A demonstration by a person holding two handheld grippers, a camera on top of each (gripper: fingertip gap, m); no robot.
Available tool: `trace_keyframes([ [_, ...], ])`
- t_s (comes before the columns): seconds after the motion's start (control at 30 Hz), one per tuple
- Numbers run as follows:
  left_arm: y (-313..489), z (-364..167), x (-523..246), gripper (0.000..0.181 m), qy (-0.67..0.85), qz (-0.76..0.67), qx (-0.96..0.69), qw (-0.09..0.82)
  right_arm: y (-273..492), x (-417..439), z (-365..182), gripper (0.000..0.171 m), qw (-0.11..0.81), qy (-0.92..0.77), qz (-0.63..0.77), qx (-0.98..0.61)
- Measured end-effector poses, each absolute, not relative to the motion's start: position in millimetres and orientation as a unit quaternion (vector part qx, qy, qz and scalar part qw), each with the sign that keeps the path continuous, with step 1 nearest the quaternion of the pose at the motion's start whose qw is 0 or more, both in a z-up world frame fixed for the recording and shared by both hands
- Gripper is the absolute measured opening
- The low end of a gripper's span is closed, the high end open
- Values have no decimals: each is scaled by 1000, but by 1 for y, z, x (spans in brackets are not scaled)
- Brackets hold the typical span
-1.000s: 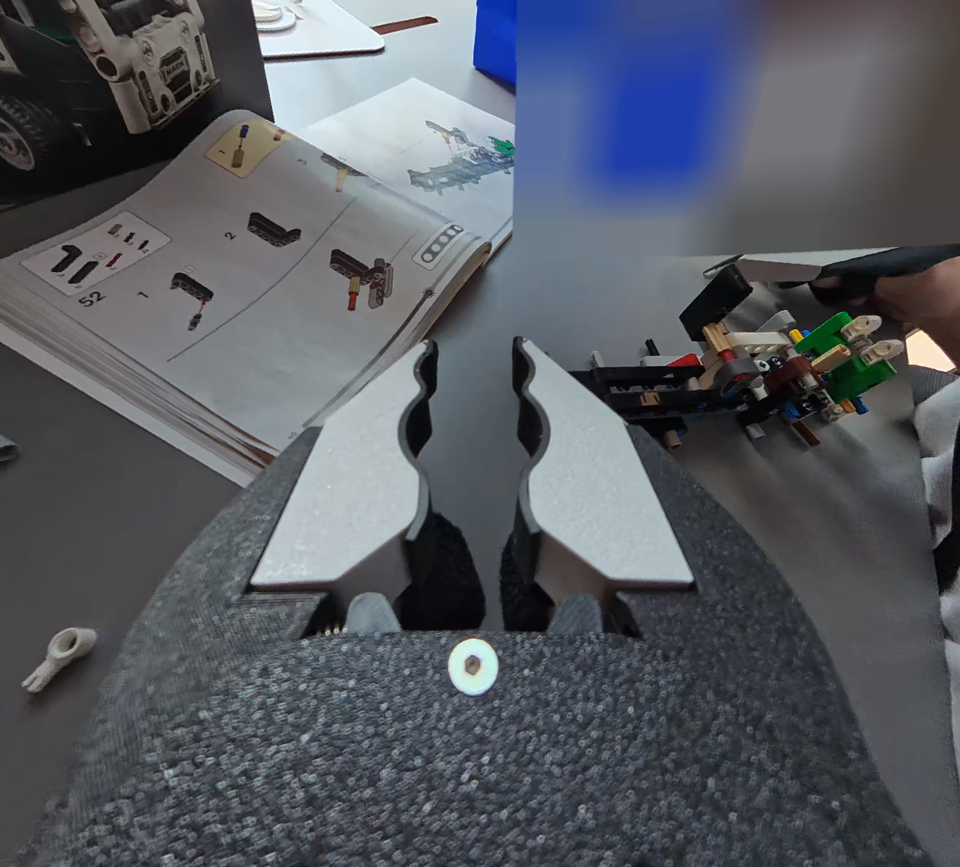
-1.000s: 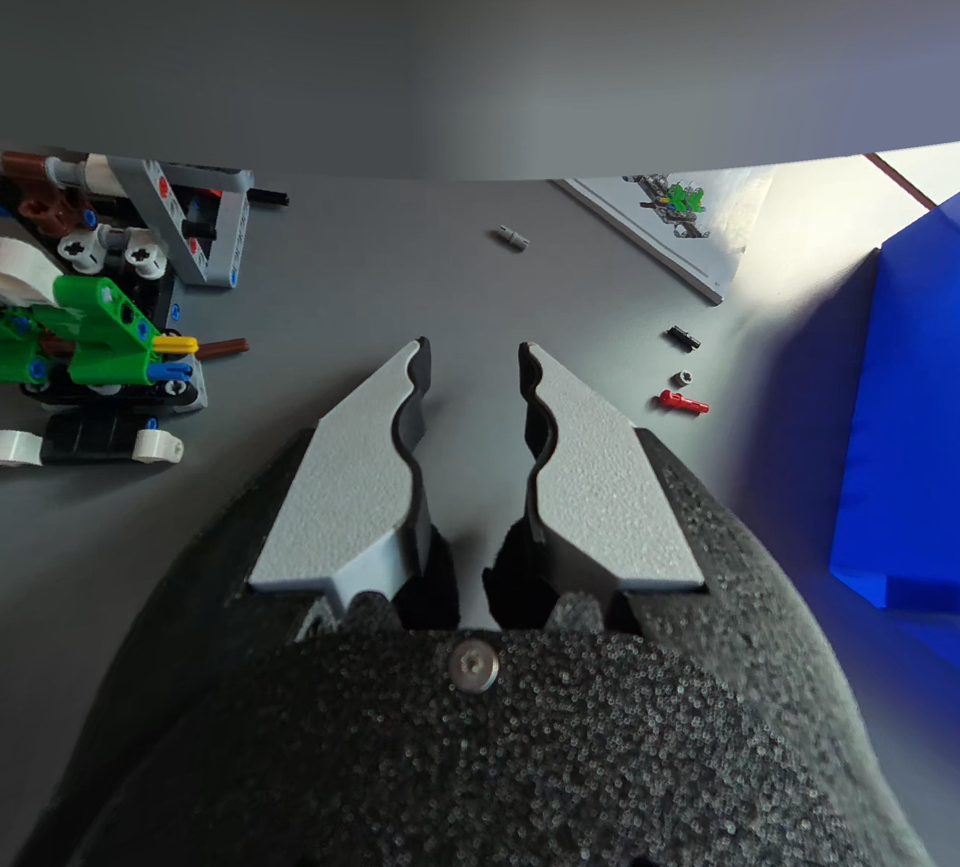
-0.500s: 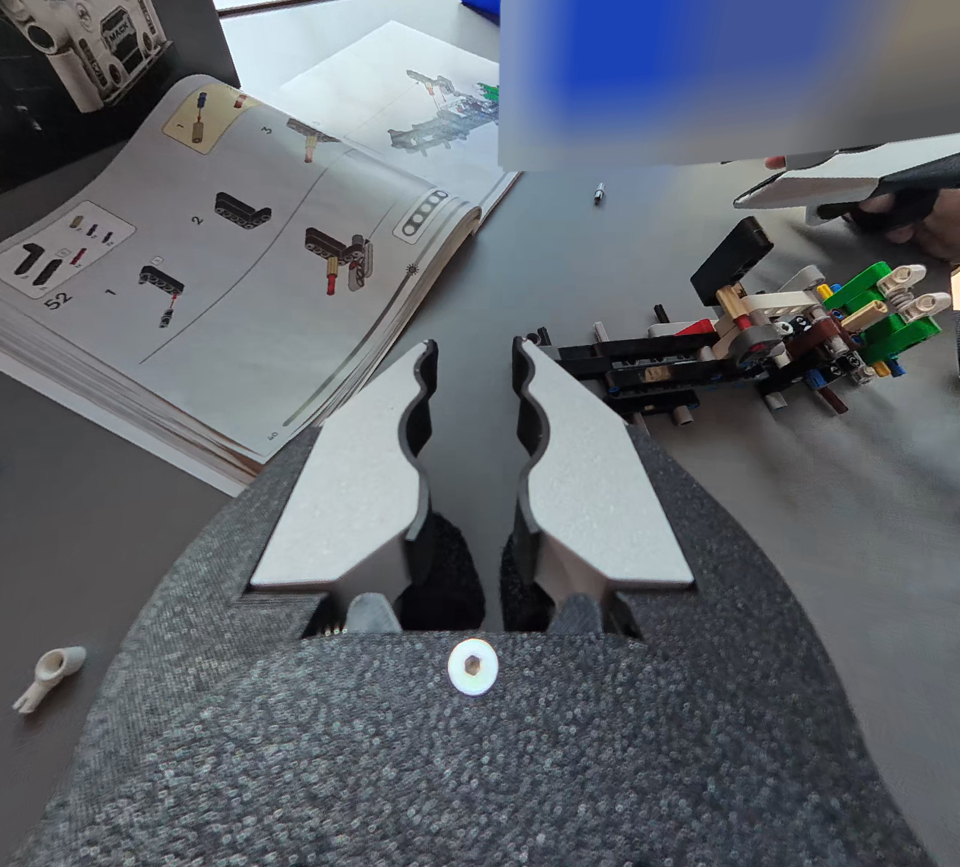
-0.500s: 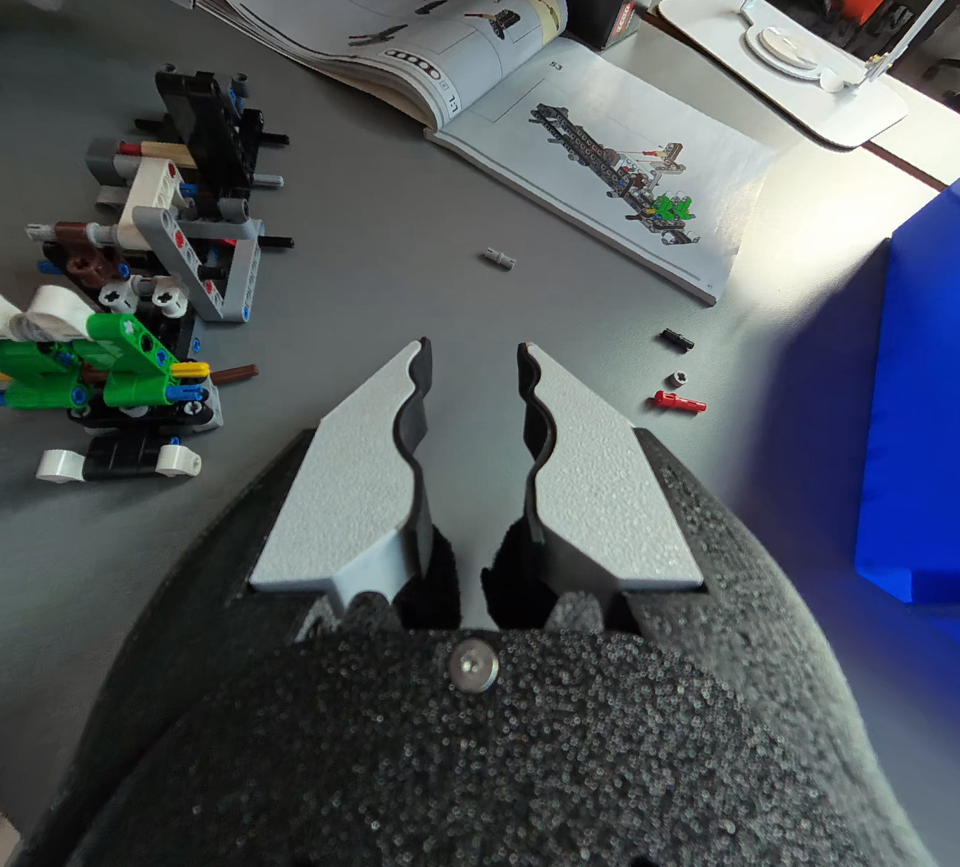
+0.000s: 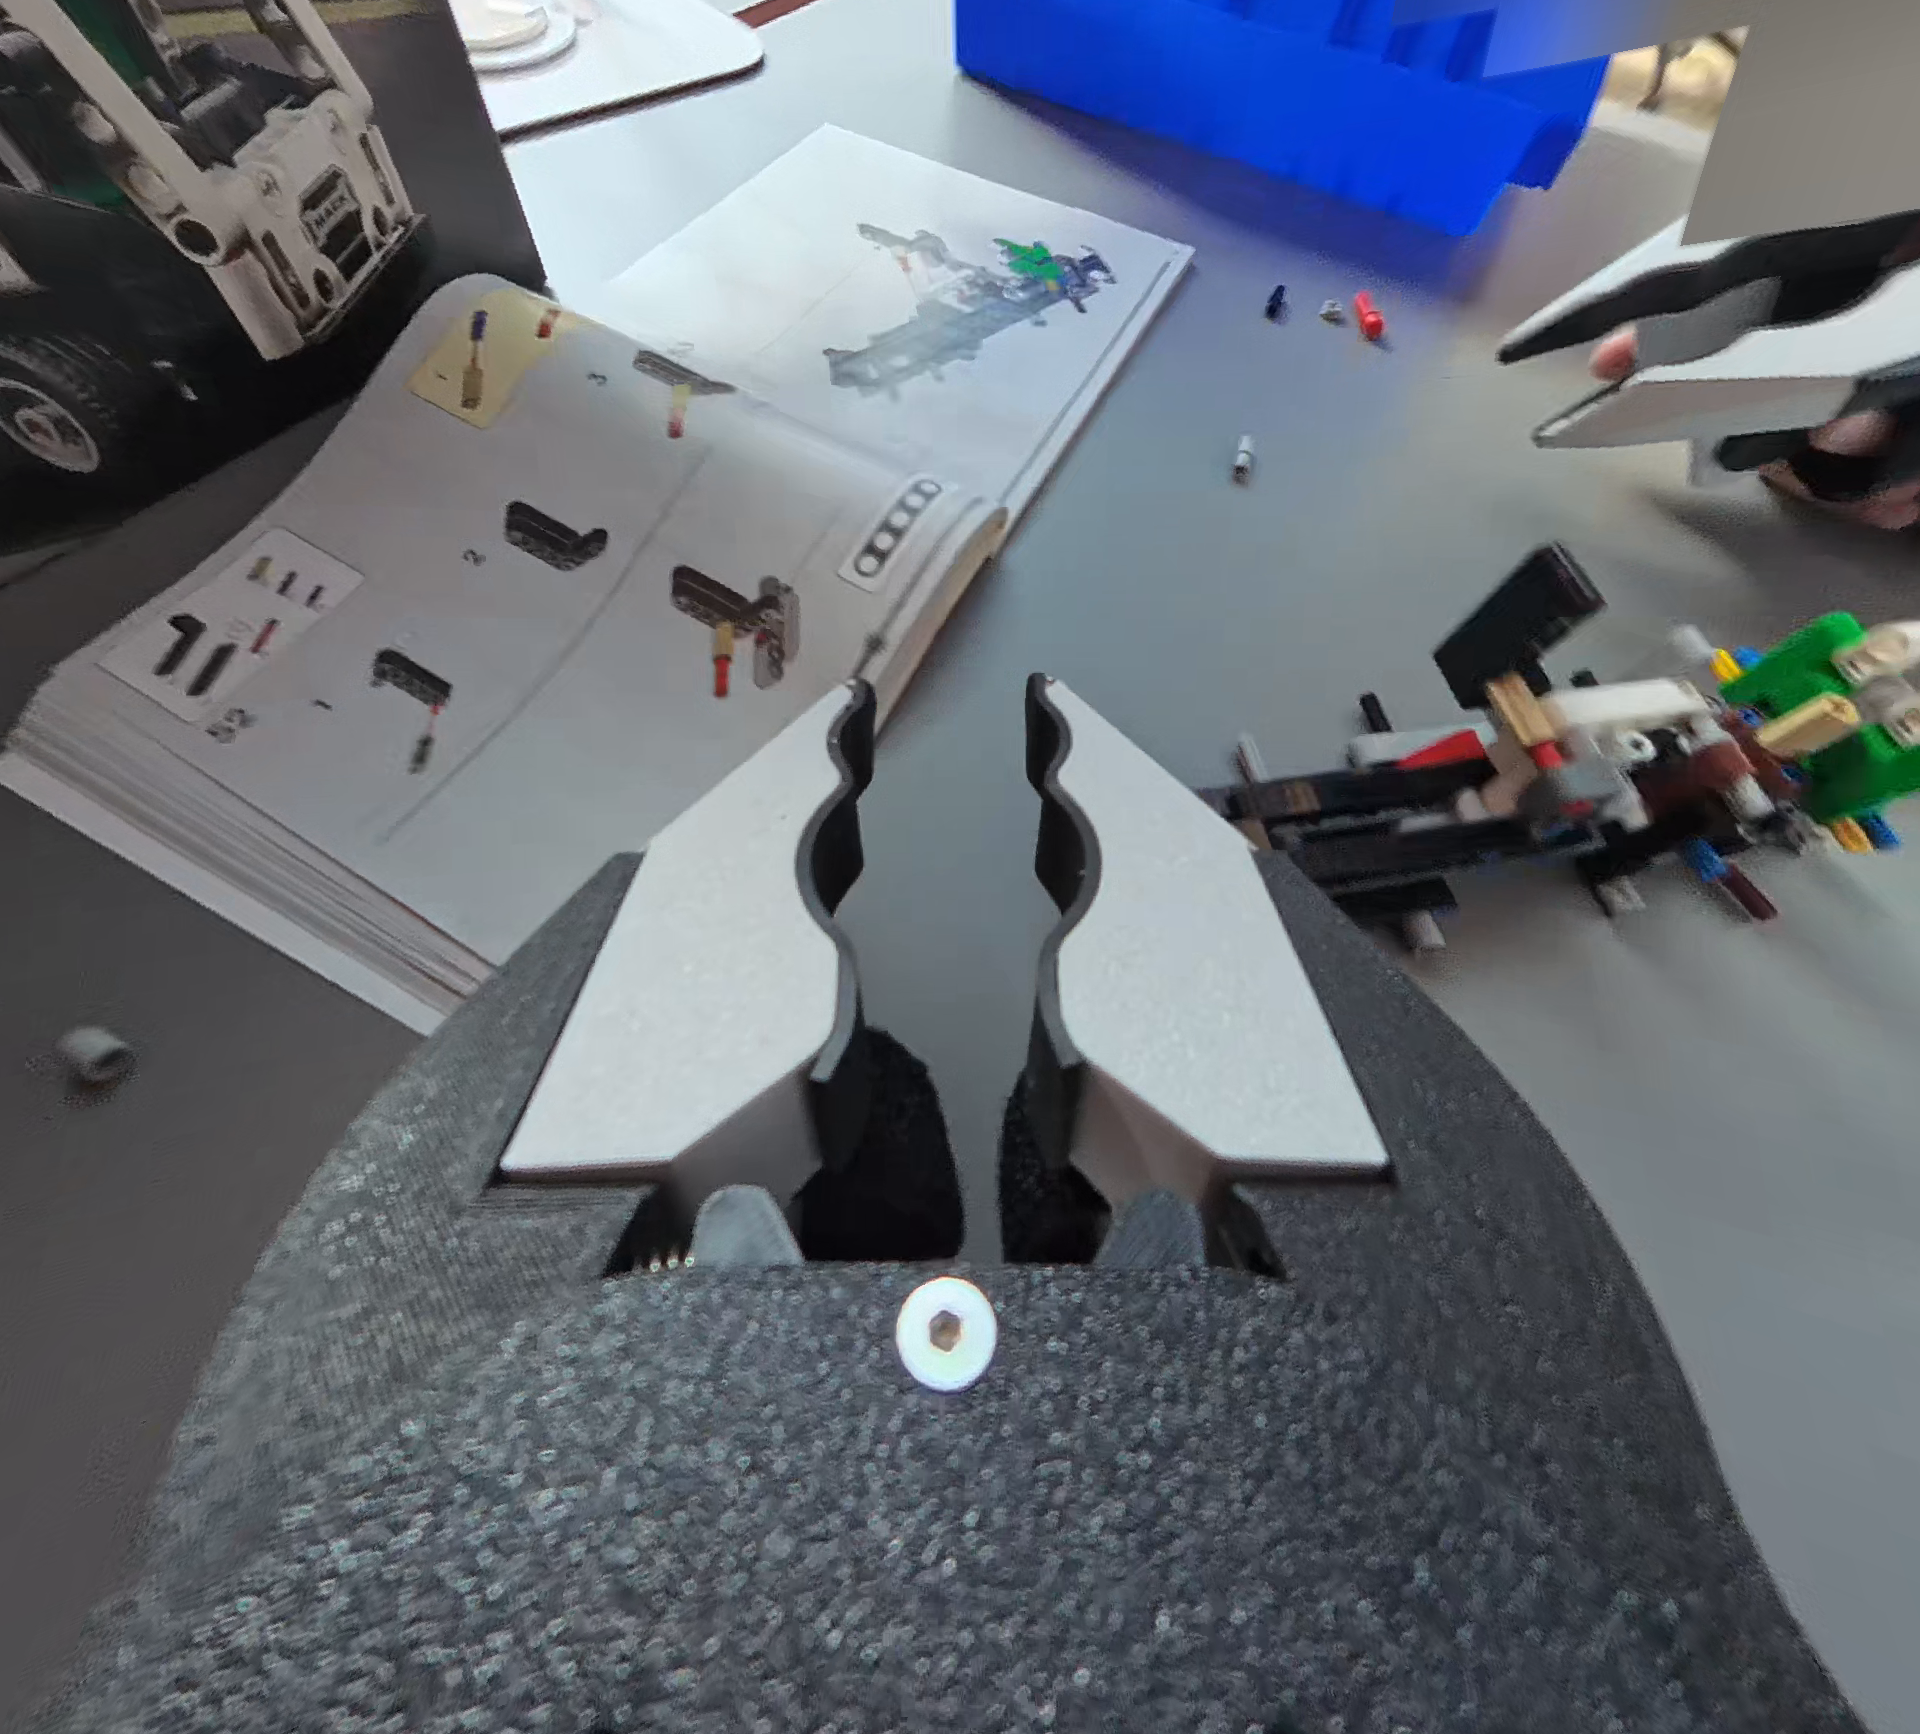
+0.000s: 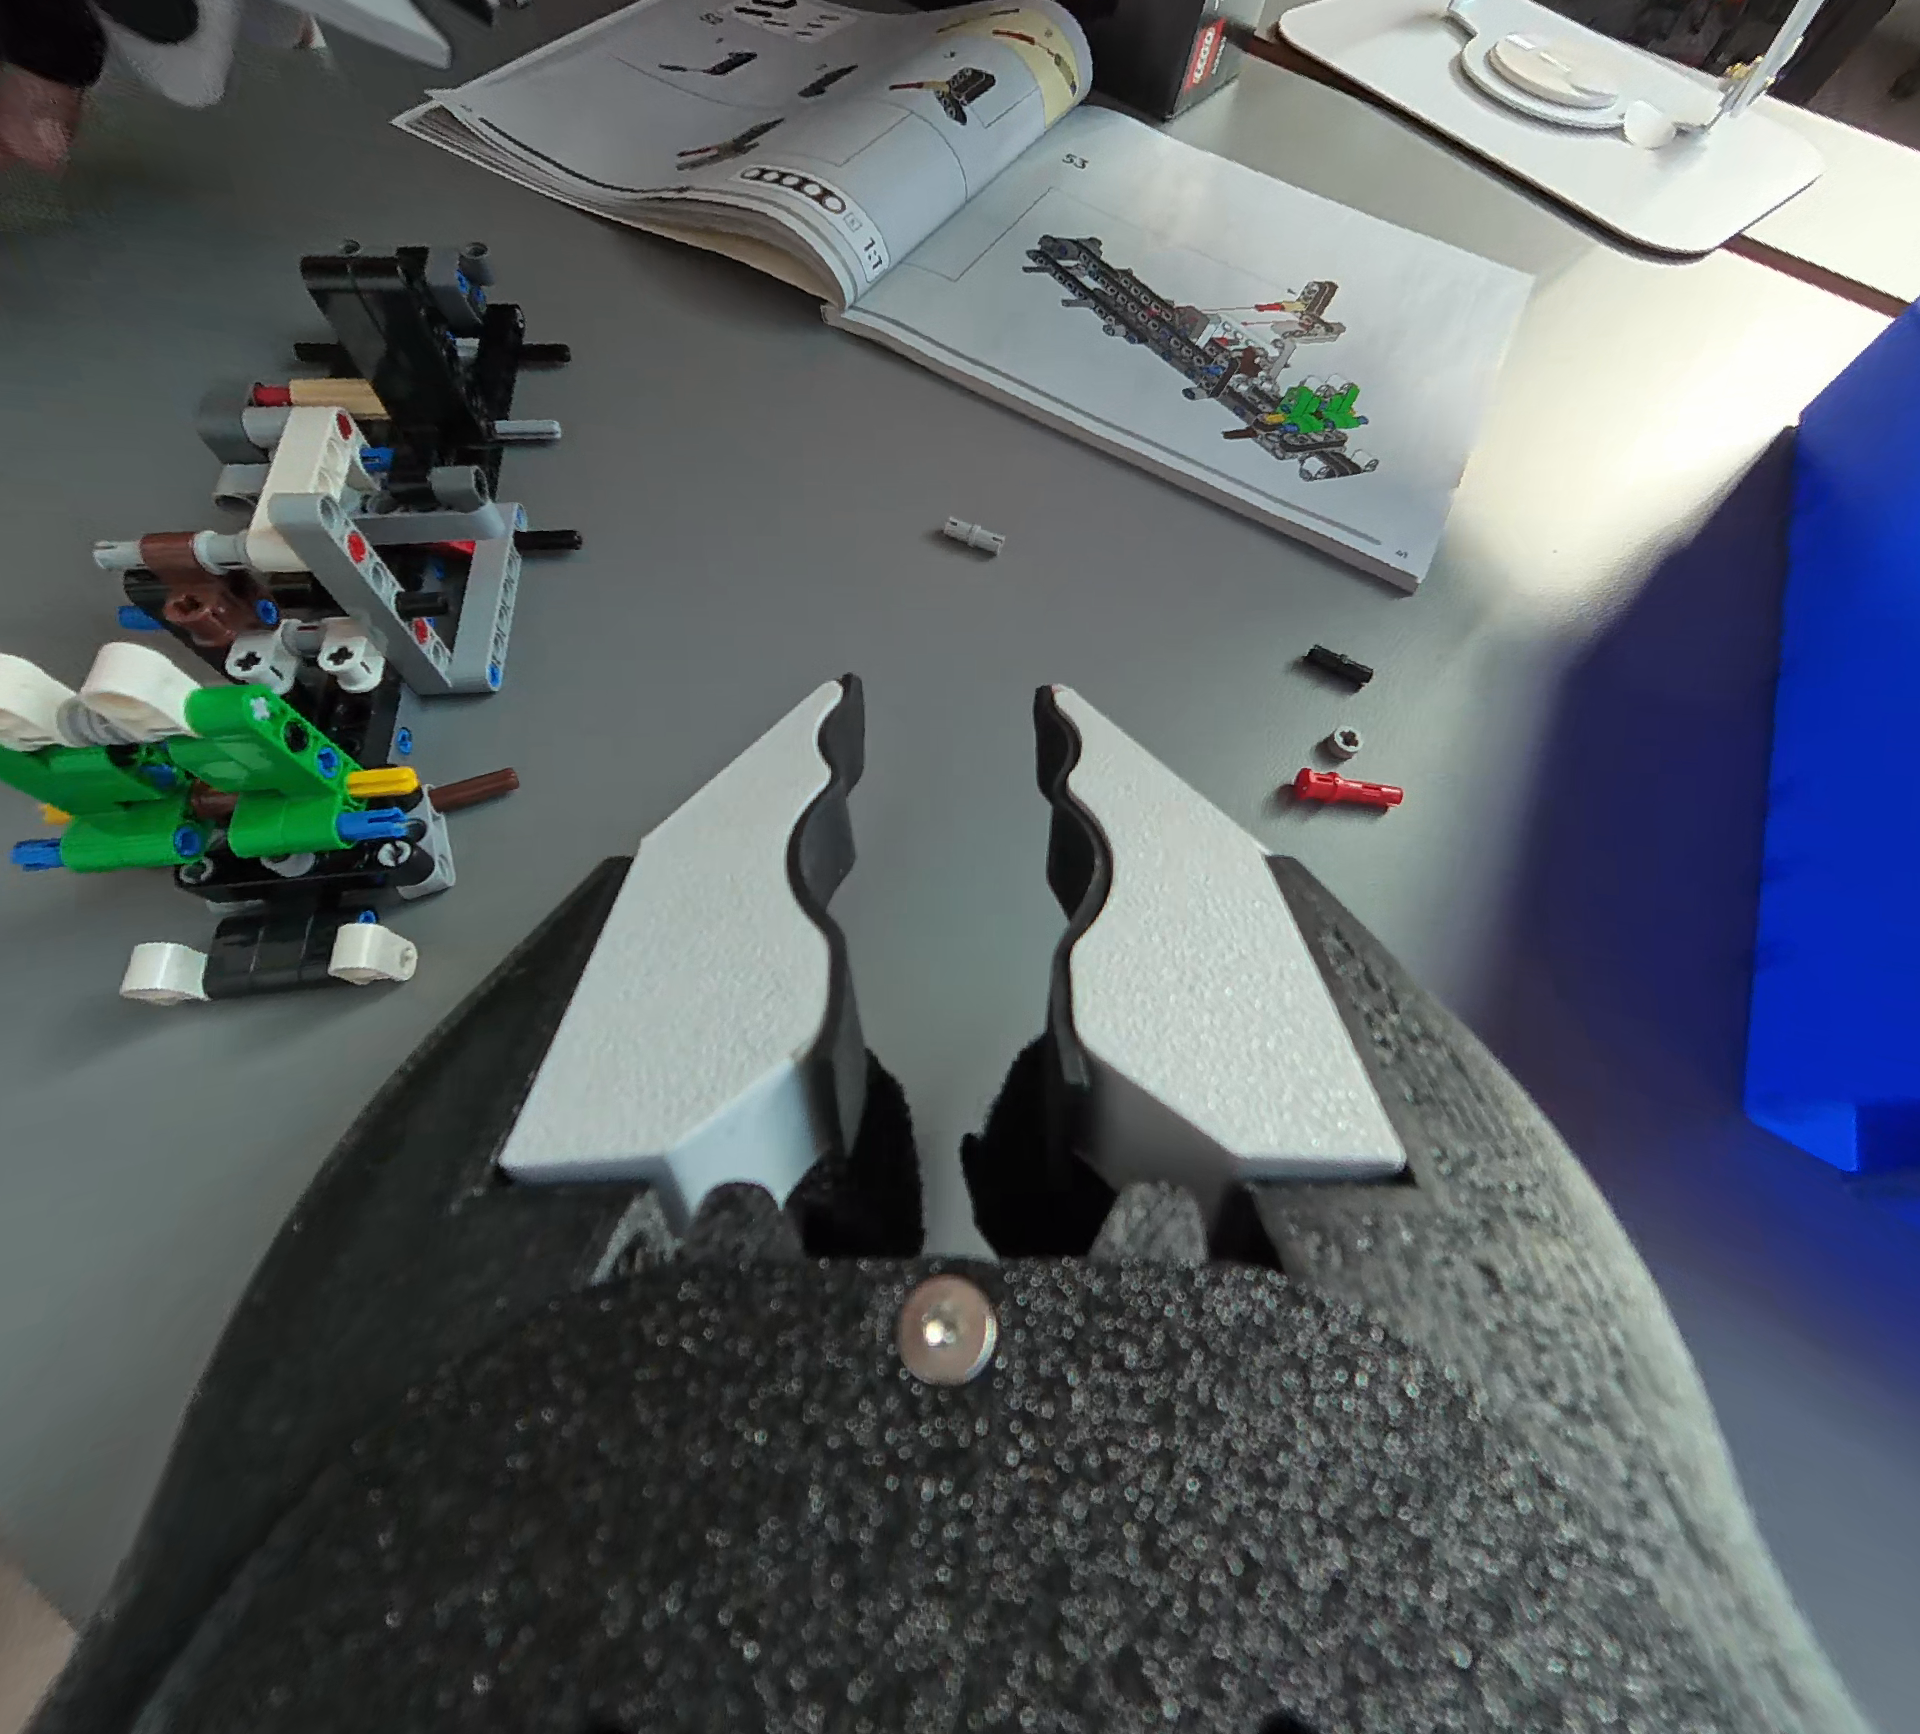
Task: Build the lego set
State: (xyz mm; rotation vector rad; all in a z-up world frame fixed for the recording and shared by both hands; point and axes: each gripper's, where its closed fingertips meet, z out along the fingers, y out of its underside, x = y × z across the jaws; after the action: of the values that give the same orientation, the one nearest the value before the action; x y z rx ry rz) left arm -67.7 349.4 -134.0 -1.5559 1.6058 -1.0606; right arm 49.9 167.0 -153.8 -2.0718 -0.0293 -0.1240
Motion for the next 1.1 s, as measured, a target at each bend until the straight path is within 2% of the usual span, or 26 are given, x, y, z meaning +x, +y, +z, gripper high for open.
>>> trace_keyframes([
  [0.1,350,-112,-25,50,653,-370,-607,263,167,48,-153,32,511,-18,-55,-858],
  [0.17,340,-104,7,52,679,-365,-593,234,167,47,-153,32,510,-25,-57,-858],
  [0.3,334,-136,60,63,771,-260,-527,246,167,45,-153,32,512,-32,-60,-856],
  [0.4,330,-164,82,63,811,-205,-485,255,166,43,-151,32,516,-35,-57,-854],
  [0.53,318,-184,88,65,826,-207,-475,222,166,43,-148,32,524,-33,-49,-850],
  [1.1,315,-184,89,58,788,-308,-510,158,165,44,-146,32,531,-25,-29,-846],
])
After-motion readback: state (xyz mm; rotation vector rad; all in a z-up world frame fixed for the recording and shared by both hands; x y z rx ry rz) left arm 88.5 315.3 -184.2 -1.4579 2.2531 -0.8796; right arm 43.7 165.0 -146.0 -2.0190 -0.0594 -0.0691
